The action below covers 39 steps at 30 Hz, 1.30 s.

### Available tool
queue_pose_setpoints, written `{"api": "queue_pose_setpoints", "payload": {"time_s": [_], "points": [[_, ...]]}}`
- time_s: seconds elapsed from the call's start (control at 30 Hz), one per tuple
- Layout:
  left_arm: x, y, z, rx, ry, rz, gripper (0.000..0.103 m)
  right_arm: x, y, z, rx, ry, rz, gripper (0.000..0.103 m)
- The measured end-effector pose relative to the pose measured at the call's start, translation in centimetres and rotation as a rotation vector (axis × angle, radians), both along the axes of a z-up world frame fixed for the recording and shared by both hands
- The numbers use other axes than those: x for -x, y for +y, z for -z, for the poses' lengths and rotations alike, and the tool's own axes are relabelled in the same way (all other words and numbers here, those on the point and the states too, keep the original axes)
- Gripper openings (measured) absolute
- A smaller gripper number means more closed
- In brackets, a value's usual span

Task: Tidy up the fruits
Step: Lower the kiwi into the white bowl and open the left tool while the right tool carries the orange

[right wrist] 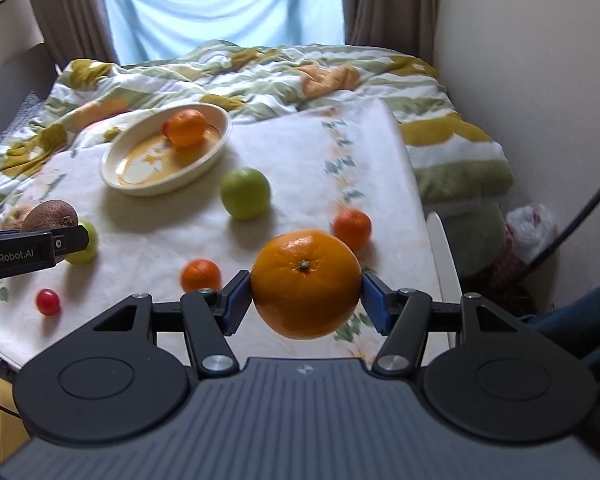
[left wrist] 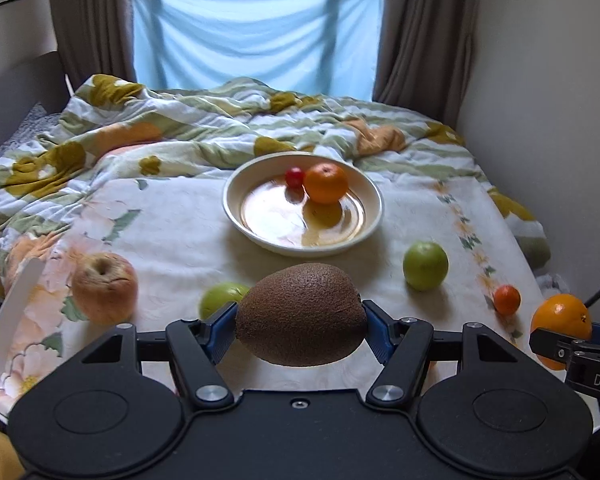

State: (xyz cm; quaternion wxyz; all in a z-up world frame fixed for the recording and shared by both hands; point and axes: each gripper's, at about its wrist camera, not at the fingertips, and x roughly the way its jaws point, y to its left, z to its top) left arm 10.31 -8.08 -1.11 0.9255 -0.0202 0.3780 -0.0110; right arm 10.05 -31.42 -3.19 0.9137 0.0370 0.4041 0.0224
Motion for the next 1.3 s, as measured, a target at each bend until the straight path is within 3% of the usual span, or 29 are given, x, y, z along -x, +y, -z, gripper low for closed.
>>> {"api": "queue_pose_setpoints", "payload": {"time_s": [0.33, 0.67, 0.97, 1.3], "points": [[-1.1, 2.2, -4.0, -0.028, -0.078, -0.079, 0.070, -1.9, 1.8, -4.2, -0.009, -0.087, -0.131, 0.074], [-6.0, 3.9, -5.2, -0.032, -0.100, -0.058, 0.070, -7.4, 4.4, -6.7, -0.010, -0.153, -0.234, 0.074], [-13.1, 4.2, -4.1, -0.022, -0.062, 0.009, 0.070, -13.3, 6.4, -7.1, -0.014, -0.144, -0.256, 0.075], [-20.8, 4.3, 0.3, -0.052, 0.041, 0.148, 0.070, -19.1, 8.2, -5.4, 0.002, -0.082, -0.218, 0.074]]}}
